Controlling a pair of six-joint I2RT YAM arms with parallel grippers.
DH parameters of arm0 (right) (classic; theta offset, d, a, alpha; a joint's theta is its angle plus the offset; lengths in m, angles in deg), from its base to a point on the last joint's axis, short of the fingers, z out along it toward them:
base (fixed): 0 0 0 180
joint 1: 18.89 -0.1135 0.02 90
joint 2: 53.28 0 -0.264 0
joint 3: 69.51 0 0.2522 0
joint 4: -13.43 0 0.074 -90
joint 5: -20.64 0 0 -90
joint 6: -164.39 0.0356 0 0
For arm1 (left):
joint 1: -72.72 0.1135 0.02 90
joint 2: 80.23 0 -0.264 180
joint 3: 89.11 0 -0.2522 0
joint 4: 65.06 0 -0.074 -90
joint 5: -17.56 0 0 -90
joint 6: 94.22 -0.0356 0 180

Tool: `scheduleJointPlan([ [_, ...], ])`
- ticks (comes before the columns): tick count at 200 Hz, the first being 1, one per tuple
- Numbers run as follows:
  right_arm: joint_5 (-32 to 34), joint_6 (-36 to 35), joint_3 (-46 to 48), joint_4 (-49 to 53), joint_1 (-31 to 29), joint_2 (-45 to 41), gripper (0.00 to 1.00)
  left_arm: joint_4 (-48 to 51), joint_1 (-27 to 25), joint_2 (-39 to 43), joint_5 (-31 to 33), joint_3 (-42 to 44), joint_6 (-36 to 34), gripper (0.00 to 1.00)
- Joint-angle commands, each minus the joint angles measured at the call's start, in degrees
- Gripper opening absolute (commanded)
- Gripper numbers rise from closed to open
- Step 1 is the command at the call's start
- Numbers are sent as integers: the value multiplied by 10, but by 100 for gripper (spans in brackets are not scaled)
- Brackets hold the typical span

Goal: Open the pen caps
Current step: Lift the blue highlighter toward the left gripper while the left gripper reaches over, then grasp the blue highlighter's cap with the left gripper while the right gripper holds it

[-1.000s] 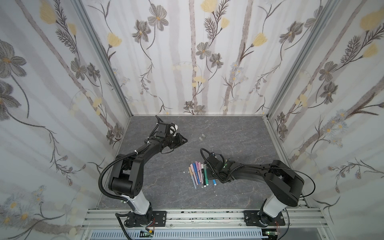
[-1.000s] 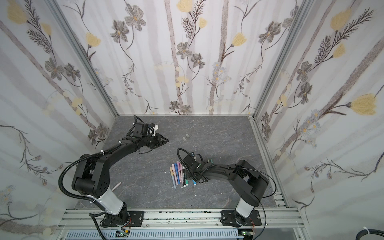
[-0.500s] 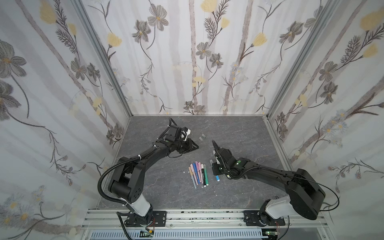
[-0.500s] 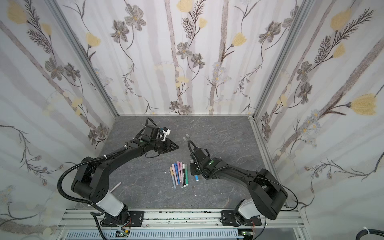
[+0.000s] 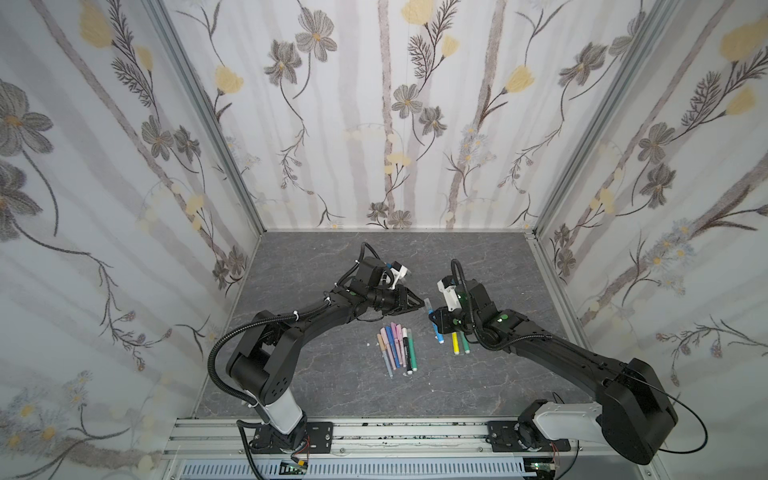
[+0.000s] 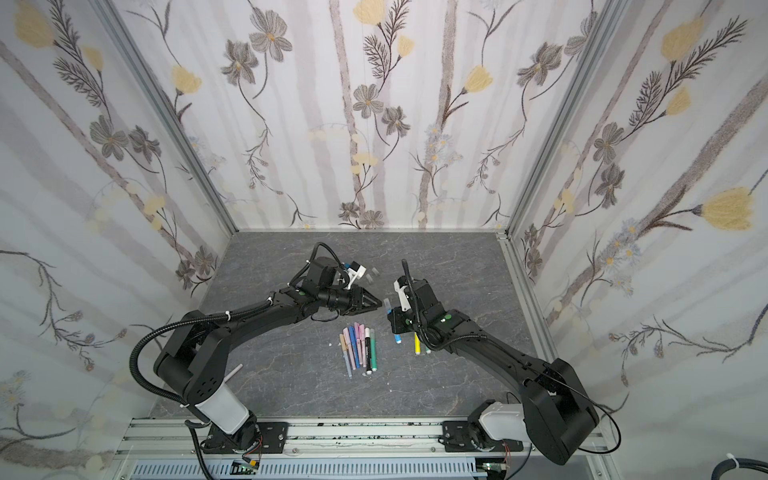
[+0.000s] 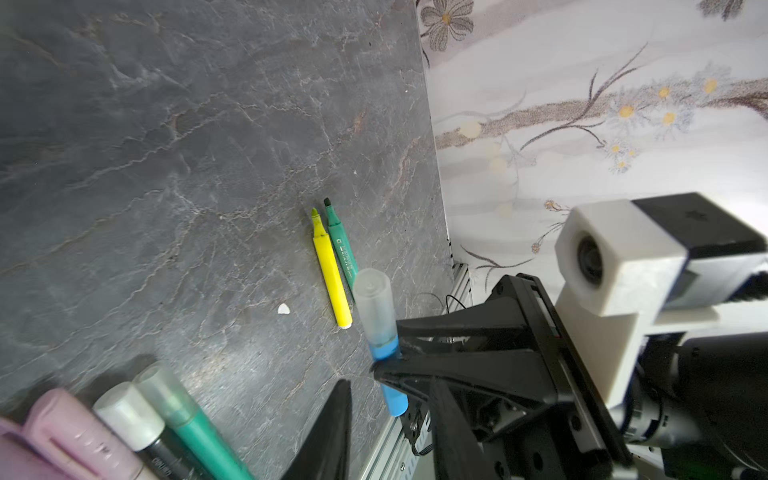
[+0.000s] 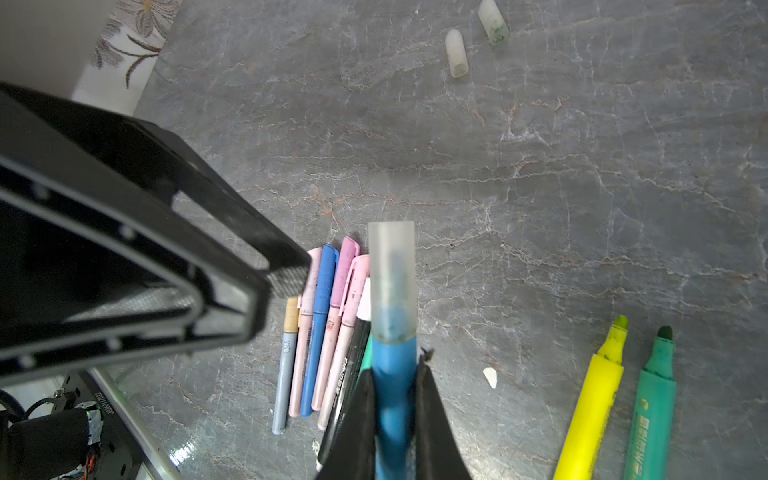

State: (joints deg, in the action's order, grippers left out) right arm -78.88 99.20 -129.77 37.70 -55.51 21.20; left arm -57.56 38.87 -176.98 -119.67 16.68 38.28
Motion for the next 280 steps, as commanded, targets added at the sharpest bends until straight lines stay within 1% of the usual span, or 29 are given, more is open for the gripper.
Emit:
scheduleJointPlan([
  [1,-12,-6,-7,-28,0,2,6,-29,-3,-13,-1,-16,10,31],
  [95,-18,0,-8,-37,0,1,6,-20,-8,-58,21,-52,8,32],
  [147,-19,0,-6,-41,0,5,5,-19,-11,-70,22,-66,10,28],
  [222,-13,12,-6,-50,1,8,6,-22,-17,-76,24,-68,14,29],
  [255,-10,15,-7,-51,1,8,5,-27,-18,-76,21,-68,17,21],
  [280,-8,18,-6,-51,1,8,5,-29,-18,-77,19,-68,18,12],
])
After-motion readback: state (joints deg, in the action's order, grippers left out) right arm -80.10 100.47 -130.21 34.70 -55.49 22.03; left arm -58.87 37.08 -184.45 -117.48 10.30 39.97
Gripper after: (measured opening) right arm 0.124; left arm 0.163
